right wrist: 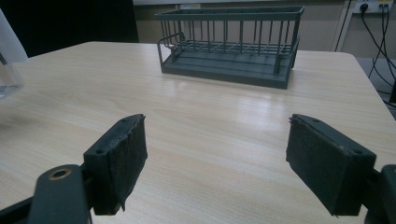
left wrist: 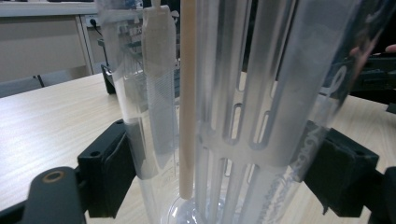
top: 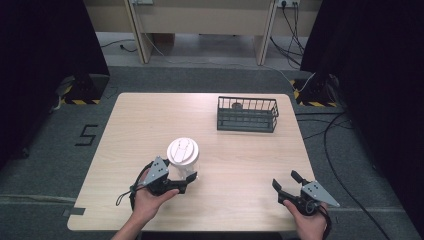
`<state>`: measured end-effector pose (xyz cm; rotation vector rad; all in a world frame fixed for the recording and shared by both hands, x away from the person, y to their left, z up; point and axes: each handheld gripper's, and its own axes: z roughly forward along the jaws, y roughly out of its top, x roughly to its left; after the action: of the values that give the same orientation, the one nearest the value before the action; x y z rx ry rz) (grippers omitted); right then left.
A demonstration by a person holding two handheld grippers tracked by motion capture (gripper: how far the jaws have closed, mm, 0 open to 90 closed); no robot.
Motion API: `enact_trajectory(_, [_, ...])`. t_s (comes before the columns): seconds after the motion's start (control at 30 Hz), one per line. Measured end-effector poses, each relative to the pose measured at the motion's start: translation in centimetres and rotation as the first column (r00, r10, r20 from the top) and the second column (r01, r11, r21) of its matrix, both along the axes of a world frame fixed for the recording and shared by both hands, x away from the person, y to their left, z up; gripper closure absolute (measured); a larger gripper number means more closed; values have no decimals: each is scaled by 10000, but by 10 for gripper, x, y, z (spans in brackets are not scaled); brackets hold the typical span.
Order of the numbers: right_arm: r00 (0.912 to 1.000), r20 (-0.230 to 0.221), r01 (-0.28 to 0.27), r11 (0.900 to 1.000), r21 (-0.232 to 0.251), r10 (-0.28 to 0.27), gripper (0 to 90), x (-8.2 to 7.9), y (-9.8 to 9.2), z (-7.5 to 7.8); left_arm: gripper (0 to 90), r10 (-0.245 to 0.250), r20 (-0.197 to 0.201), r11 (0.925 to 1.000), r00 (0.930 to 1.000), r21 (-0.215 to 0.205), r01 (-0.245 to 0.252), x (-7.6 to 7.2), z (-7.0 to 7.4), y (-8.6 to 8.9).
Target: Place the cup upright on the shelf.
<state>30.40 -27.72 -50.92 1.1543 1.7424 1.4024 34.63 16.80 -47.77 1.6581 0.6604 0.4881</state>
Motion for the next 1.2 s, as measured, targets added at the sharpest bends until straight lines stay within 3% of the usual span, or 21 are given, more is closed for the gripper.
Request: enact_trajectory(1.2, [9999, 69, -83, 9999, 96, 82, 208, 0, 1, 0, 180, -13, 244, 9997, 9997, -248, 19, 30, 21, -28])
